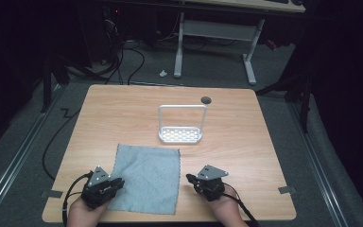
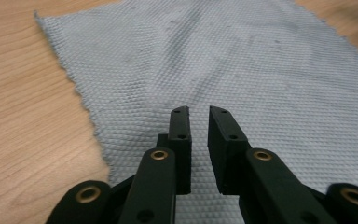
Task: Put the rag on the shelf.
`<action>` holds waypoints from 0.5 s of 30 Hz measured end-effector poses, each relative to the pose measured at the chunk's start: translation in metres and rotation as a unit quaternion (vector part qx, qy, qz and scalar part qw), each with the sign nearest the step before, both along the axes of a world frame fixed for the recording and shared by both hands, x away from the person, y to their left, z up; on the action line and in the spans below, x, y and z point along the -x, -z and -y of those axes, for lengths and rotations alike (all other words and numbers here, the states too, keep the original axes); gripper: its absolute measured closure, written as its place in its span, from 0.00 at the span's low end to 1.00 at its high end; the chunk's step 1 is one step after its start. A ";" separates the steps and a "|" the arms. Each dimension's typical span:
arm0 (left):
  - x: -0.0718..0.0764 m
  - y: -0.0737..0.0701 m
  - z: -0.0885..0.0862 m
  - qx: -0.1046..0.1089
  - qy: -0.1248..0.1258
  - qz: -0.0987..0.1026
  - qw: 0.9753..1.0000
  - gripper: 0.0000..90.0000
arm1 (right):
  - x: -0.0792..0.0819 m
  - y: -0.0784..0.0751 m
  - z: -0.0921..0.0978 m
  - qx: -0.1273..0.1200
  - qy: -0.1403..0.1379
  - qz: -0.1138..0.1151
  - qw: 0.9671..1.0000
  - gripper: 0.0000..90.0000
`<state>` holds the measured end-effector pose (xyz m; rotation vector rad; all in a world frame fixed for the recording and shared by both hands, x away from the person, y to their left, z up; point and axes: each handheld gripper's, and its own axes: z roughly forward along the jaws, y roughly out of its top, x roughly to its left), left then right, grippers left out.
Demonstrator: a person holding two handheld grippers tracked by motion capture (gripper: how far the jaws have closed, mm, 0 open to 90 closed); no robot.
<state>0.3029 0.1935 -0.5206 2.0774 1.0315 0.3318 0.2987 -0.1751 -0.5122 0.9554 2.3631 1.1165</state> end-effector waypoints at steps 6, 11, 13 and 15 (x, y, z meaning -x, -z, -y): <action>-0.003 0.007 -0.002 -0.013 -0.015 -0.013 1.000 0.98 | 0.000 0.001 -0.010 -0.005 -0.016 -0.006 1.000 1.00; -0.003 0.008 -0.001 -0.015 -0.017 -0.008 1.000 1.00 | -0.005 0.005 -0.023 0.009 -0.037 -0.011 0.999 1.00; -0.003 0.009 -0.002 -0.009 -0.015 -0.011 1.000 1.00 | -0.007 0.009 -0.027 0.013 -0.043 -0.020 0.999 1.00; -0.004 0.009 -0.003 -0.004 -0.013 -0.013 1.000 1.00 | -0.010 0.012 -0.030 0.018 -0.047 -0.024 0.998 1.00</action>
